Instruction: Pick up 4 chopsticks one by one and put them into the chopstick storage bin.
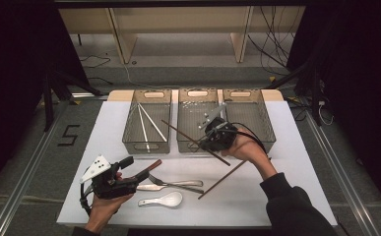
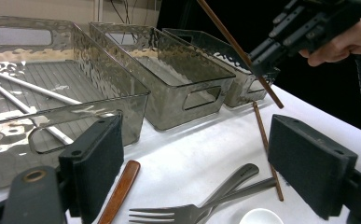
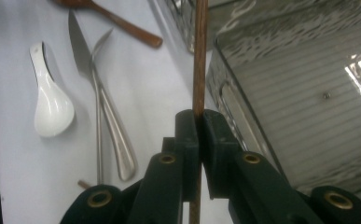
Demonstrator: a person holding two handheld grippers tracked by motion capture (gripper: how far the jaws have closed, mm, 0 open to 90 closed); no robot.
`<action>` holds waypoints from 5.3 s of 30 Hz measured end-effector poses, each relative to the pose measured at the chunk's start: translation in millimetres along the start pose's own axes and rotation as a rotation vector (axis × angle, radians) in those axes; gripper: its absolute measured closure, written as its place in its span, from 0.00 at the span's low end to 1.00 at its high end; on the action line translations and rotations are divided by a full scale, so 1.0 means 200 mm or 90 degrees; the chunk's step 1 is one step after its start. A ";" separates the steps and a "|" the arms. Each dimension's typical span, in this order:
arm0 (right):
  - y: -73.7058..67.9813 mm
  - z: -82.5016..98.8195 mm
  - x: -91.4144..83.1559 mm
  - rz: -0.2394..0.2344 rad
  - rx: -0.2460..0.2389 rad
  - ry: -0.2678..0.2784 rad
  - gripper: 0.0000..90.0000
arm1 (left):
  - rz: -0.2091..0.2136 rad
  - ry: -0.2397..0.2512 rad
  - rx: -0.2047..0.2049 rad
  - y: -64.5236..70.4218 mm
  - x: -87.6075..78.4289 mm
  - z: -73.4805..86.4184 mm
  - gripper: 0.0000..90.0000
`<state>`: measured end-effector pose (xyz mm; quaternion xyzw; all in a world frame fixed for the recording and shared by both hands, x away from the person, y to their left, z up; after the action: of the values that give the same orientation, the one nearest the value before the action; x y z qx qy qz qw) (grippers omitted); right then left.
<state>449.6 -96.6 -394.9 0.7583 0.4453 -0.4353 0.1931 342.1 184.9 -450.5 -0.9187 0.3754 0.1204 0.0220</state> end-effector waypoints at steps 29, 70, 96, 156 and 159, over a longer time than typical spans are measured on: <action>-0.03 -0.40 0.17 -0.042 0.108 0.105 0.95 | 0.003 0.004 -0.003 0.00 0.00 0.00 0.20; 0.01 -0.72 0.33 -0.031 0.227 0.216 0.95 | 0.003 0.007 0.000 0.00 -0.01 -0.01 0.20; 0.02 -0.74 0.44 -0.013 0.252 0.208 0.95 | 0.005 0.009 0.000 0.00 -0.01 -0.01 0.20; -0.09 -0.28 0.01 -0.067 0.076 0.113 0.43 | 0.004 0.002 0.002 0.00 0.00 0.00 0.20; -0.09 -0.22 0.00 -0.070 0.064 0.098 0.41 | 0.004 0.001 0.003 0.00 0.00 0.00 0.20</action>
<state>455.6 -58.2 -369.2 0.7725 0.4774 -0.4077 0.0960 341.1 185.1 -449.7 -0.9176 0.3786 0.1190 0.0239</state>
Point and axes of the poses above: each handheld gripper's, and its own axes: x roughly forward along the jaws, z roughly out of its underside, y roughly to its right, the point moved 4 cm from there along x, roughly forward along the jaws, and after that the axes turned 13 degrees about x, right-handed, at the moved point
